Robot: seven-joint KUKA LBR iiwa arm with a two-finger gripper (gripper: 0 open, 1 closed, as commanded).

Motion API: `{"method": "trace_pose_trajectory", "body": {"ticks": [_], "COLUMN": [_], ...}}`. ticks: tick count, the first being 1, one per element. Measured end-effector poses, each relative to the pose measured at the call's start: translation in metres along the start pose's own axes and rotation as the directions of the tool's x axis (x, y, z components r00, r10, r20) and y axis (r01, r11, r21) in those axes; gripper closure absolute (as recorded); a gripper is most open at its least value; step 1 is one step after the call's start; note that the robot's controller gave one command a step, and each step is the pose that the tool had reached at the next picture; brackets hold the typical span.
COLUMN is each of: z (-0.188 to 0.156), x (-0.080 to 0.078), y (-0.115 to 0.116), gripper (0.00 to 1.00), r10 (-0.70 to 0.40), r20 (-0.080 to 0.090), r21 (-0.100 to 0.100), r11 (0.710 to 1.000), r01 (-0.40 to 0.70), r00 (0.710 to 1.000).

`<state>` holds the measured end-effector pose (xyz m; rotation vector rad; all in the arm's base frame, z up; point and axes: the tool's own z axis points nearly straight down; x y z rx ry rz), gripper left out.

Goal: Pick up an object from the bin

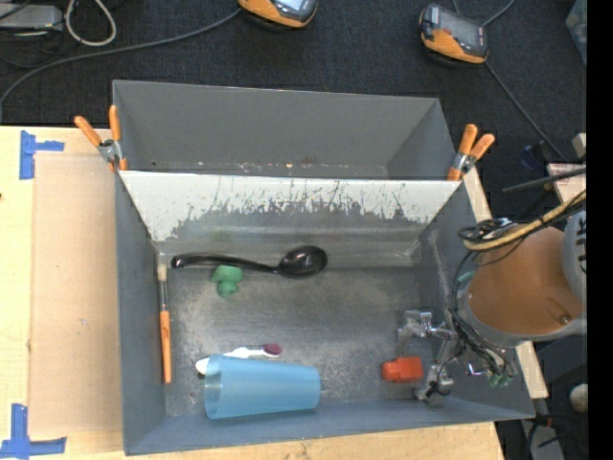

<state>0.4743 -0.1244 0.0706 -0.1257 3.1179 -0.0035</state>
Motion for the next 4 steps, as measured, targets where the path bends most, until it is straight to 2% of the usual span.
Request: {"method": "trace_pose_trajectory", "body": {"ticks": [1, 2, 3, 4], "z": [0.001, 0.001, -0.06, -0.04], "x": [0.003, 0.003, 0.001, 0.003], "y": [0.021, 0.021, 0.022, 0.022], "gripper": [1.0, 1.0, 1.0, 1.0], "r10": [-0.092, -0.094, -0.094, -0.094], "r20": [-0.003, -0.003, -0.003, -0.007], "r21": [-0.004, -0.004, -0.005, -0.007], "r11": [0.996, 0.996, 0.996, 0.996], "r01": [0.092, 0.094, 0.094, 0.094], "r00": [0.996, 0.996, 0.996, 0.996]}}
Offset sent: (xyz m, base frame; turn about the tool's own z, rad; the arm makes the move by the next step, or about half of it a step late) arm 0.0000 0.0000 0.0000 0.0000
